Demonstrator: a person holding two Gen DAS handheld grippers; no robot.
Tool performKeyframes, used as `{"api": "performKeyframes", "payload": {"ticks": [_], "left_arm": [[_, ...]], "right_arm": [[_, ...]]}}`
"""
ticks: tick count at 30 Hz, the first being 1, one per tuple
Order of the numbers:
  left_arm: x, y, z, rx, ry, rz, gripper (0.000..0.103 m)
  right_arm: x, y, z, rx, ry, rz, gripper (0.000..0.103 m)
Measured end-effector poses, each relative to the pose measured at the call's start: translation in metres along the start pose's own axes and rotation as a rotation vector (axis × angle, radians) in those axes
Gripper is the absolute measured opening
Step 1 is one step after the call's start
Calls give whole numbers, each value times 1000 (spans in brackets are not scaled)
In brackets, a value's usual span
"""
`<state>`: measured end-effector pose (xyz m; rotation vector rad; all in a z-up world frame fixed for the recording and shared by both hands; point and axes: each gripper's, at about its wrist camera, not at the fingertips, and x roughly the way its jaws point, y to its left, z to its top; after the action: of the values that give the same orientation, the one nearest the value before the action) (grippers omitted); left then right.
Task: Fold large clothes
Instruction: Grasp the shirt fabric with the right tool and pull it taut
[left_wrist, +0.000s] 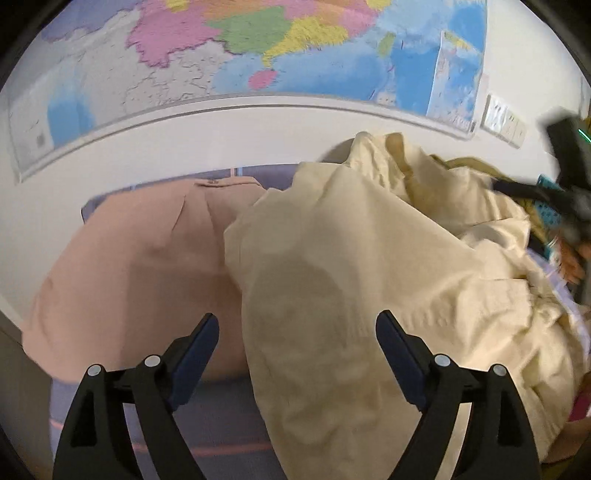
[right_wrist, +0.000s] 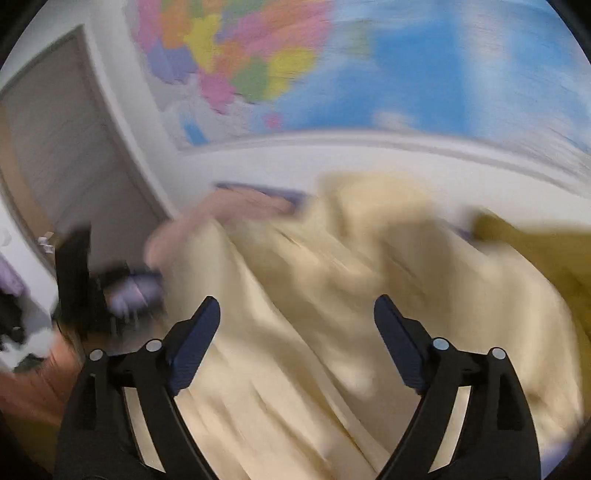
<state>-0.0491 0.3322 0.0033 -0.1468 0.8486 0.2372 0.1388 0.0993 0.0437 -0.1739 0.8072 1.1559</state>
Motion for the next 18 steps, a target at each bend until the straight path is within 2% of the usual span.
{"api": "performKeyframes", "payload": {"ticks": [3,7,9,11,12,13,15,16,17,18], "left_arm": [[26,-3,12,14,29,40,83],[44,-2,11,-5,53,66,69],[46,1,9,-28,48,71,67],[46,4,7,-54,52,85,66],[45,5,6,-65,55,83,67],[42,6,6,-80,52,79,67],[37,8,10,-107,40,82,67],[32,7,12,-113,17,78,68],[25,5,14,-111,-9,62,75],[20,2,17,-101,-29,53,77]], "right_arm": [[-34,-34,-55,87,71,-77,89],[-49,-53,-106,135,156,-140,89],[-45,-52,-120,134,176,-147,74],[-42,-52,-124,137,182,-136,37],[-40,-49,-121,130,170,-121,26],[-44,-48,-117,131,135,-76,1],[-59,-44,-101,109,67,-130,1],[-75,-42,-91,92,0,-134,0],[-89,-44,-85,92,-49,-140,0],[-101,-47,-76,95,-89,-156,0]]}}
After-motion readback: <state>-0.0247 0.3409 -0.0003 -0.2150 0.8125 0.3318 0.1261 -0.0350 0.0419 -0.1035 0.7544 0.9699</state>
